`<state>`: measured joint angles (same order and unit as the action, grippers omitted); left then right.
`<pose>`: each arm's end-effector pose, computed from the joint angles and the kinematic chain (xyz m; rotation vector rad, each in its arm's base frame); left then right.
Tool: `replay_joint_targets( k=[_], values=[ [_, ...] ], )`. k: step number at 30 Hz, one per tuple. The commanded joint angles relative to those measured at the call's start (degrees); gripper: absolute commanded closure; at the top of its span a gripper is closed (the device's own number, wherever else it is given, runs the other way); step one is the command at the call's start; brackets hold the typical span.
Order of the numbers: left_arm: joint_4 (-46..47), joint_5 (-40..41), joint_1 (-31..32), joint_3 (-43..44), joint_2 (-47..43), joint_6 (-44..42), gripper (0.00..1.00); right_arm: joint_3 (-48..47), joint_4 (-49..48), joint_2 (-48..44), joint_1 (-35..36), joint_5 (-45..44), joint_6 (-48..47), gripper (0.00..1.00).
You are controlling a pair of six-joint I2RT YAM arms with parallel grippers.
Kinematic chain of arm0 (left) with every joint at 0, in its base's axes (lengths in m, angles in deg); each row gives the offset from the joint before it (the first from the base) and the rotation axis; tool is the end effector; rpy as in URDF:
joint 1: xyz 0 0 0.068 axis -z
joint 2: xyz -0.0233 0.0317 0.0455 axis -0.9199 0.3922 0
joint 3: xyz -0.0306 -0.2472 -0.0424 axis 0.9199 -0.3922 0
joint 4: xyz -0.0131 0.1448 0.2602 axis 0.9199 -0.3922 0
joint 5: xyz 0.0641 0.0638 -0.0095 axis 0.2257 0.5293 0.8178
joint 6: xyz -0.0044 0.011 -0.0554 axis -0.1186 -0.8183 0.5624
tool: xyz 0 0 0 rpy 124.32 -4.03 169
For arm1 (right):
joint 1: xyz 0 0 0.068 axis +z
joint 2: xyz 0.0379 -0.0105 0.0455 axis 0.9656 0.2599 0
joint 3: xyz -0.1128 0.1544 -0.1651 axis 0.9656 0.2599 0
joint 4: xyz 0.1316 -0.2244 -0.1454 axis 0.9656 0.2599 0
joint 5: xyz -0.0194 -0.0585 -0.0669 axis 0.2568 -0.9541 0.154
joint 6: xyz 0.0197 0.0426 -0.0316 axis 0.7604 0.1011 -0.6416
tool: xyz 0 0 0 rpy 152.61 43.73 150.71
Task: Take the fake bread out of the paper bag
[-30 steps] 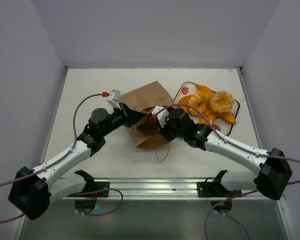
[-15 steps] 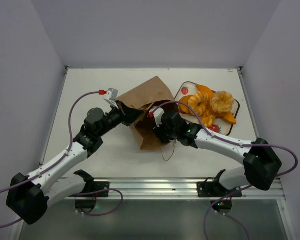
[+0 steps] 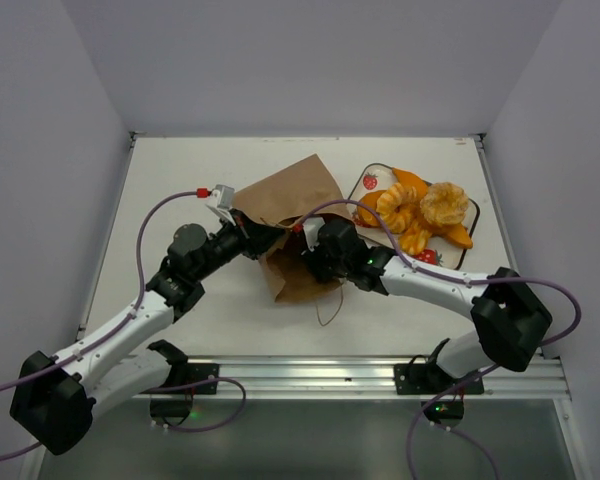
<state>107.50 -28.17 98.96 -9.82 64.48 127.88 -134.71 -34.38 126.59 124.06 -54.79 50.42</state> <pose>0.2280 -0.1557 0.2546 0.0911 1.7414 -1.1938 0.2327 0.2632 0.1759 -0.9367 2.0606 0.3364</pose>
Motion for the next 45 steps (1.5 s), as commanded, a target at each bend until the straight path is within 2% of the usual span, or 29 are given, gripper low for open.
replay_joint_targets(
  k=[1, 9, 17, 24, 30, 34, 45],
  values=[
    [2.5, 1.1, 0.4, -0.1, -0.3, 1.2, 0.94, -1.4, -4.4, 0.7, 0.3, -1.3, 1.3, 0.49],
    [-0.5, 0.6, 0.4, -0.3, -1.9, -1.0, 0.94, -0.7, -5.9, 1.0, 0.3, -1.9, 1.5, 0.49],
    [-6.6, 8.7, 0.4, 1.2, -0.8, -4.4, 0.94, 1.1, -4.9, -8.1, 0.3, 4.7, -5.1, 0.52],
    [-6.1, 10.8, 0.4, 4.5, 4.3, -6.5, 0.94, 0.4, 4.9, -11.3, 0.1, 11.6, -11.3, 0.55],
    [-7.9, 10.9, 0.4, 7.6, 6.1, -9.8, 0.94, 0.8, 7.9, -14.8, -0.2, 14.6, -14.5, 0.55],
    [-9.0, 10.7, 0.3, 9.2, 5.5, -12.5, 0.94, 1.2, 8.0, -13.9, -0.5, 14.8, -14.2, 0.56],
    [-24.0, 12.5, 0.2, 13.4, -2.3, -22.8, 0.93, 1.5, 7.4, -16.3, -1.6, 15.5, -14.7, 0.56]
  ],
)
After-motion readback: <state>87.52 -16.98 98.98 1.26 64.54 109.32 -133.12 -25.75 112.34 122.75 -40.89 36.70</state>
